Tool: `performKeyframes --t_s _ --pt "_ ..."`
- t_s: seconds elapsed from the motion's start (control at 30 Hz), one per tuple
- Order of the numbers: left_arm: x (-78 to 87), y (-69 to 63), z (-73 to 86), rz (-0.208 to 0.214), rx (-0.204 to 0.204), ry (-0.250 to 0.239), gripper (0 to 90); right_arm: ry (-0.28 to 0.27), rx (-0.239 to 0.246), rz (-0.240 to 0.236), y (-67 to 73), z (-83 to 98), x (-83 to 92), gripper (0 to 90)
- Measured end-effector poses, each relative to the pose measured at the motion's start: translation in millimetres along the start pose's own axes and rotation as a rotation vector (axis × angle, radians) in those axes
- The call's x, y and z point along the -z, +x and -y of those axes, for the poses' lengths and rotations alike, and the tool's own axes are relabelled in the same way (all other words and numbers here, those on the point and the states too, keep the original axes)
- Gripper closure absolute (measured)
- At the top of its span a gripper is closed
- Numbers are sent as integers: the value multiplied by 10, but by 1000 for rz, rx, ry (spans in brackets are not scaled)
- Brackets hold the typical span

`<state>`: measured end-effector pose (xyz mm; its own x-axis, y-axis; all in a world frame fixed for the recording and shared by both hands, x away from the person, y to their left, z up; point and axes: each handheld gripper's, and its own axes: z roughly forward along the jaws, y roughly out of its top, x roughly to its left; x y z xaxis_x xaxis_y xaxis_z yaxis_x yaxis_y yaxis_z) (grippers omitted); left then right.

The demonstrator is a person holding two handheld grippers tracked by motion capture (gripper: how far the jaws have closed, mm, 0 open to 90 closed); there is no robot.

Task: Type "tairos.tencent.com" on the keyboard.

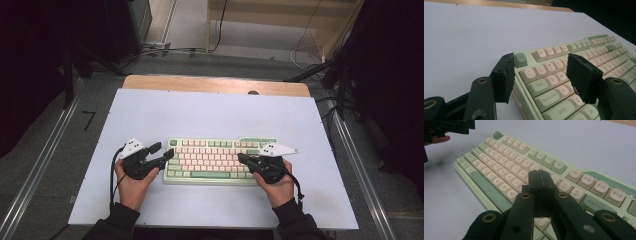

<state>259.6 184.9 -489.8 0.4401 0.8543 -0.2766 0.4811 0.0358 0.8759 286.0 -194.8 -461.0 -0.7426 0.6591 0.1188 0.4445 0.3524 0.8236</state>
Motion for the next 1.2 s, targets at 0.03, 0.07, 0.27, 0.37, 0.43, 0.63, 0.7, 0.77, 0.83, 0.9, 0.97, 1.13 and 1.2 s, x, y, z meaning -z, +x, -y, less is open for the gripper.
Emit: performKeyframes --t_s 0.03,0.07,0.27,0.37,0.43,0.63,0.7,0.77,0.83,0.9,0.97,1.13,1.2 --pt "-1 -1 0 0 -1 0 411 1 1 -1 1 4 -6 875" --pt "-2 -5 1 1 1 -1 411 4 2 0 3 7 -12 875" --pt "-5 -9 4 4 -1 3 412 38 9 -4 15 32 -74 875" --pt "-6 -8 5 3 0 4 412 59 13 -7 20 42 -101 875" --pt "-7 -10 6 5 -1 3 412 73 19 -9 17 48 -117 875" --pt "-11 -14 7 6 -4 6 412 119 18 -12 6 65 -161 875" --pt "-12 -16 8 7 -5 7 412 132 24 -15 13 71 -180 875" --pt "-13 -18 9 8 -7 9 412 145 31 -19 24 75 -196 875" --pt "-13 -19 9 8 -6 9 411 153 34 -21 34 80 -211 875" --pt "-14 -19 9 9 -7 10 412 158 42 -24 36 82 -221 875" --pt "-16 -20 10 10 -5 11 411 163 40 -25 40 83 -226 875" --pt "-26 -32 15 12 -9 14 412 174 38 -25 37 90 -241 875" --pt "-26 -34 15 13 -9 14 412 177 42 -25 36 91 -244 876"
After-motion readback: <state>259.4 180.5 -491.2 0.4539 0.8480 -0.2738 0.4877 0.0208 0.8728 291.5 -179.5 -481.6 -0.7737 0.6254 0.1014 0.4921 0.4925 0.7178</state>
